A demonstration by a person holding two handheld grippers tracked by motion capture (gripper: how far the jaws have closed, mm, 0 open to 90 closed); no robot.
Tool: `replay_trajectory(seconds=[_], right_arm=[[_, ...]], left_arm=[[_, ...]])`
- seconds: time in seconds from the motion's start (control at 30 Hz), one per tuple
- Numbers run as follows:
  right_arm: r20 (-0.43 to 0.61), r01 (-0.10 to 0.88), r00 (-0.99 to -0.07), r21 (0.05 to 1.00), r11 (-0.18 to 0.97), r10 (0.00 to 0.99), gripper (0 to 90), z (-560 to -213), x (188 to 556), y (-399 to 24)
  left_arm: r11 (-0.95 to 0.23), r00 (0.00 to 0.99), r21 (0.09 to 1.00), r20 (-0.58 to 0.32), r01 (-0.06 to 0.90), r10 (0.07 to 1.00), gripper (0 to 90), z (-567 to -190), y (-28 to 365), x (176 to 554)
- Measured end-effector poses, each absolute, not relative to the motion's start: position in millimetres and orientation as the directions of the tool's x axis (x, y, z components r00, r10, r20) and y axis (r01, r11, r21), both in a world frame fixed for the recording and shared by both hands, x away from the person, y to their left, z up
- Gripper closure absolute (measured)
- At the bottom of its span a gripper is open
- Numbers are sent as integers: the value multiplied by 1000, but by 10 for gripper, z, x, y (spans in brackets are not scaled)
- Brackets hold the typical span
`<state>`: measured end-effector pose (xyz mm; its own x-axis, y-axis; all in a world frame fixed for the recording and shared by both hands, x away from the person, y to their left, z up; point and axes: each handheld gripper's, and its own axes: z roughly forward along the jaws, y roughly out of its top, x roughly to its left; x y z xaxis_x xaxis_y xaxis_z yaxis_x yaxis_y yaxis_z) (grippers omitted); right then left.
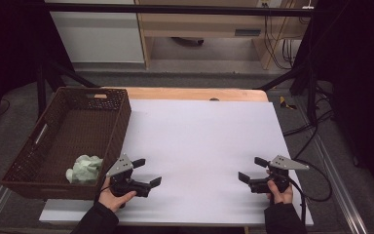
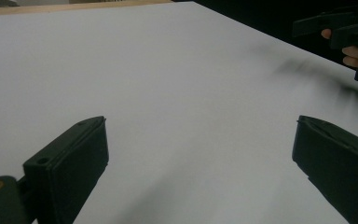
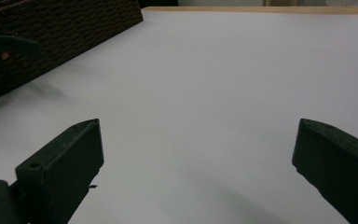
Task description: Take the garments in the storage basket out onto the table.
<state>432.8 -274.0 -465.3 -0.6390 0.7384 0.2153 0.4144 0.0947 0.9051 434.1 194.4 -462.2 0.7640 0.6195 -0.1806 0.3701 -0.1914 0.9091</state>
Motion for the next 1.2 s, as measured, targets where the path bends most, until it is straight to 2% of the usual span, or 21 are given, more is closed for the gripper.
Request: replay_trajectory(seconds=[1.2], right_arm=[[215, 422, -639, 901, 103, 739, 24, -4652, 4323, -2733]], left_arm=[[-205, 745, 899, -174, 387, 644, 29, -4558, 1924, 4354]])
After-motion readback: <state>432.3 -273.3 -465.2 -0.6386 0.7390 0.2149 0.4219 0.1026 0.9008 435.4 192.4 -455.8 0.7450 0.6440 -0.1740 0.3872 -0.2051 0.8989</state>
